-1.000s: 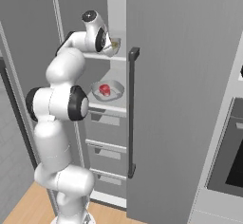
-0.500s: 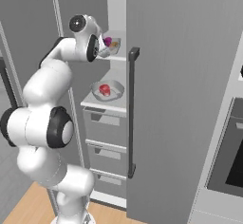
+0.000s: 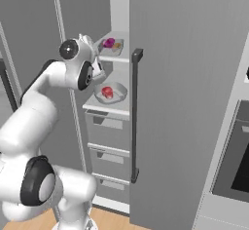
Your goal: Take the meat container that has the steak and place it on the second highest rack of the freezer. Then take the vegetable container that has the sweet potato and onion and place it on the highest rack of the freezer.
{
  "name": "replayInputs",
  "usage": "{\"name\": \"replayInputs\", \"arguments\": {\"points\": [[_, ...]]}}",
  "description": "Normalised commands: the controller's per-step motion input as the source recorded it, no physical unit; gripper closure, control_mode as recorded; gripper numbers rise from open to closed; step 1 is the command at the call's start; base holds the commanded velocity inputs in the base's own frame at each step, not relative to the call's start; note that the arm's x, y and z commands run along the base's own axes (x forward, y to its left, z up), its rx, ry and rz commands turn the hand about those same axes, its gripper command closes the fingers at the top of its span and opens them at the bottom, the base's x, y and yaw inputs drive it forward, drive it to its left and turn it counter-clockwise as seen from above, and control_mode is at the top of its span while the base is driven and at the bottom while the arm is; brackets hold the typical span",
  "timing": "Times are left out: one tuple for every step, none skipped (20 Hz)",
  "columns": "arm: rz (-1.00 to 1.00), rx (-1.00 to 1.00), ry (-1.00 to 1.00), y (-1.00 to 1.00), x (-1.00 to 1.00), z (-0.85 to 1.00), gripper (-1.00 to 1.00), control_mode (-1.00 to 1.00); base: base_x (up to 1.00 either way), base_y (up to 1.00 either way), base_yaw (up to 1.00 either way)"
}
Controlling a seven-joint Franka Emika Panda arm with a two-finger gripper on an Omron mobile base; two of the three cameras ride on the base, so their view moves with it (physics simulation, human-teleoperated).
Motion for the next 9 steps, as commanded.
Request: {"name": "replayInputs", "arguments": {"points": [[-0.04, 0.0, 0.33, -0.08, -1.0, -0.57, -1.0, -1.0, 0.0, 0.0, 0.0], [-0.06, 0.0, 0.43, -0.08, -0.87, -0.67, -1.0, -1.0, 0.0, 0.0, 0.0], [-0.08, 0.0, 0.48, -0.1, -0.79, -0.71, -1.0, -1.0, 0.0, 0.0, 0.0], [-0.09, 0.0, 0.52, -0.14, -0.73, -0.77, -1.0, -1.0, 0.0, 0.0, 0.0], [-0.11, 0.0, 0.57, -0.16, -0.65, -0.81, -1.0, -1.0, 0.0, 0.0, 0.0], [-0.12, 0.0, 0.59, -0.16, -0.63, -0.84, -1.0, -1.0, 0.0, 0.0, 0.0], [-0.14, 0.0, 0.62, -0.18, -0.58, -0.86, -1.0, -1.0, 0.0, 0.0, 0.0], [-0.15, 0.0, 0.65, -0.21, -0.56, -0.85, -1.0, -1.0, 0.0, 0.0, 0.0], [-0.16, 0.01, 0.66, -0.24, -0.53, -0.83, -1.0, -1.0, 0.0, 0.0, 0.0]]}}
